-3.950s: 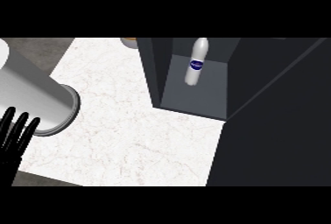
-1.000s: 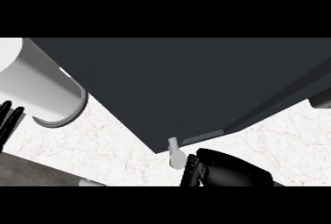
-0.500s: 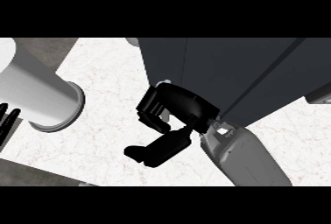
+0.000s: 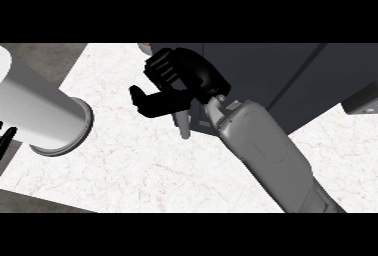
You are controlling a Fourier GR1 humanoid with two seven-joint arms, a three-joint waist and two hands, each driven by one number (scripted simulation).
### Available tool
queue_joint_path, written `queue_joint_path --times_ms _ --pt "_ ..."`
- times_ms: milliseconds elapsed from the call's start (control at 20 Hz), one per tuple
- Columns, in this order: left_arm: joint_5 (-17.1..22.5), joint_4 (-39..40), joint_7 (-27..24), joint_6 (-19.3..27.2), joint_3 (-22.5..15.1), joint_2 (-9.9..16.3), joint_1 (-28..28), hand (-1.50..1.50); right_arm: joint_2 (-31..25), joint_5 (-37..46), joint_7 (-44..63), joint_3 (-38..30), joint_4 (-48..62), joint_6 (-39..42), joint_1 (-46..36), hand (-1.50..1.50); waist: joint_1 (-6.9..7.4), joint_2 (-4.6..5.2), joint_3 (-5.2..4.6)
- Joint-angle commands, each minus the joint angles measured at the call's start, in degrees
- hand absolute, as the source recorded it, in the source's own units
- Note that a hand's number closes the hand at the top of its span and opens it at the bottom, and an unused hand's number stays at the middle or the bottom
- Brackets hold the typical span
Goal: Pick up the bottled water, place it into the cabinet and close the cabinet
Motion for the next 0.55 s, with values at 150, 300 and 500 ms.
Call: queue_joint_path --times_ms 150,300,500 --pt "0.4 0.6 -0.5 -0.3 0.4 -1.0 0.2 -1.5 0.0 -1.9 -5.4 -5.5 11.2 -10.0 -9.0 -1.5 -0.68 0.75 -0.22" --pt "-0.1 1.1 -1.0 -1.4 0.9 -0.8 0.7 -1.5 0.0 -4.9 -5.9 -5.8 11.6 -12.9 -8.7 -1.5 -1.18 0.68 -0.23" --pt "-0.2 1.2 -1.1 -1.8 1.3 -0.7 1.9 -1.5 0.0 -6.6 -7.4 -5.4 13.8 -14.3 -9.3 -1.5 -1.51 0.69 -0.21"
